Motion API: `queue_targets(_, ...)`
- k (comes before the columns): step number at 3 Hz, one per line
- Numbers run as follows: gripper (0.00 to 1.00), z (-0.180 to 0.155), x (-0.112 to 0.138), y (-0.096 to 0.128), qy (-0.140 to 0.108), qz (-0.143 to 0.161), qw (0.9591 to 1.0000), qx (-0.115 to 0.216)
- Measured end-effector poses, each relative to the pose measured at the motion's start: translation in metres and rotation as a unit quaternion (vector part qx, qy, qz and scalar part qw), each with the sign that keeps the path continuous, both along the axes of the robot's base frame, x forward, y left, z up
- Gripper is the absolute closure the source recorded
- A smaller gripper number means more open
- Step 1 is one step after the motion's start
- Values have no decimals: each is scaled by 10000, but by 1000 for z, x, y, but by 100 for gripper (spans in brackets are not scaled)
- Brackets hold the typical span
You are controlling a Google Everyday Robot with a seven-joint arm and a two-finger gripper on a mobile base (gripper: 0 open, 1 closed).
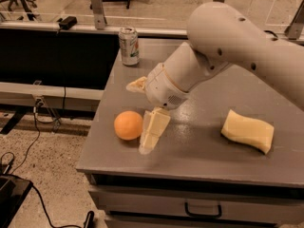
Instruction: Move orange near 7up can
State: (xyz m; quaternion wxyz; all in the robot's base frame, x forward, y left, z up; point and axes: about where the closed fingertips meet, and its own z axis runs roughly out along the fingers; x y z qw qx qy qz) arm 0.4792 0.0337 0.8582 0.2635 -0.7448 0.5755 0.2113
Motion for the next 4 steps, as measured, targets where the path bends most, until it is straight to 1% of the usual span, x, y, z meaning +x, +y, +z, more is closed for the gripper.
queue_targets(1,18,-2,-5,4,15,140,9999,41)
queue_targets(2,41,-1,-8,7,2,250,9996,101)
queue_targets(3,65,0,-9,9,76,330,9991,258)
queue_targets(4,87,4,-6,7,182,269,9986,426)
